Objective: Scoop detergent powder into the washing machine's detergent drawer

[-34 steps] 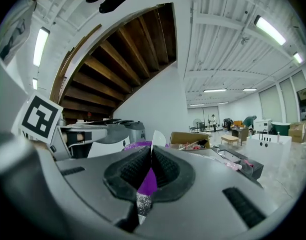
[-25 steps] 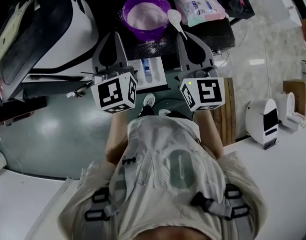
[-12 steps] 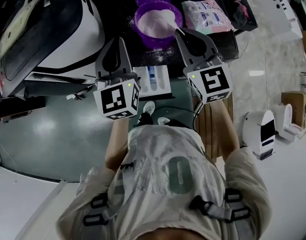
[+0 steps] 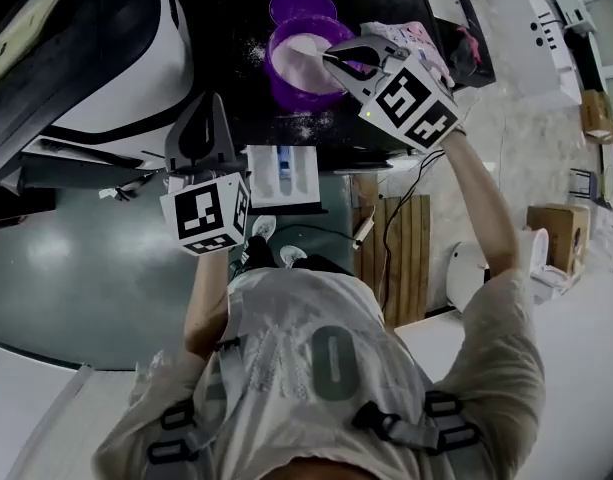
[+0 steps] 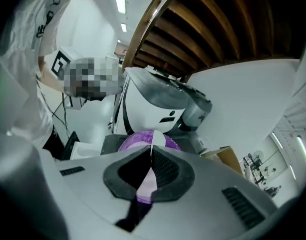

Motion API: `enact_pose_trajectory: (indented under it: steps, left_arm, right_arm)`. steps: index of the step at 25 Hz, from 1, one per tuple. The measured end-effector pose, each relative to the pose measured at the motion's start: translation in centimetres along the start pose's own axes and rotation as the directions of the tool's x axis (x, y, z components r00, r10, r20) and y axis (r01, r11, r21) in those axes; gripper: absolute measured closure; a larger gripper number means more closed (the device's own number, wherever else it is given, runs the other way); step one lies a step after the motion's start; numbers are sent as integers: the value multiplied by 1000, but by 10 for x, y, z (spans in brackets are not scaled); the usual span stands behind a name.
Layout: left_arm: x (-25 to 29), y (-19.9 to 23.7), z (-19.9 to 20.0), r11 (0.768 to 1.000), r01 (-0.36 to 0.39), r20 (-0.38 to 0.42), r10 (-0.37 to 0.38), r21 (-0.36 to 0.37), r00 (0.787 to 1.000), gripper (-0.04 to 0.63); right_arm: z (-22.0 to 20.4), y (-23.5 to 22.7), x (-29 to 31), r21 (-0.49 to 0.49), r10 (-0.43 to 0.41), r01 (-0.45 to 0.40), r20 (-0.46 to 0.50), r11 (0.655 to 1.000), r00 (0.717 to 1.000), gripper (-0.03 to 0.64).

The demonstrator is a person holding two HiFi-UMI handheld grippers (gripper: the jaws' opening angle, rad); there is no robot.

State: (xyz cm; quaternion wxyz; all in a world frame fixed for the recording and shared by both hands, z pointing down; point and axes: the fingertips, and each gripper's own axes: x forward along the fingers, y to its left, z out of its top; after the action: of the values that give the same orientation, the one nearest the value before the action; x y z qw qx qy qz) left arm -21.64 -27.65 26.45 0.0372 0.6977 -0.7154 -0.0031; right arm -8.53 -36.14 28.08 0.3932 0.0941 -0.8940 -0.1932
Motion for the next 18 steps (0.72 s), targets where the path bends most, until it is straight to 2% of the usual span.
enact_pose_trajectory:
  steps: [5, 8, 14, 18]
  left_arm:
    - [-4, 8, -15, 1000, -17, -26, 17, -14, 1000, 575]
    - [-6, 10, -21, 1000, -19, -32, 18, -24, 999, 575]
    - [-12, 15, -25, 999, -28, -33, 27, -42, 999, 575]
    - [-16, 20, -25, 998, -41, -29, 40, -48, 999, 575]
  right_arm:
    - [-17, 9, 27, -30, 133, -138, -121, 990, 984, 607]
    - [-24, 19, 39, -13, 186, -191, -170, 981, 968, 607]
    - [-27, 31, 51, 81, 257, -245, -229, 966, 939, 607]
    - [-26, 36, 50, 207, 340, -294, -236, 933, 910, 607]
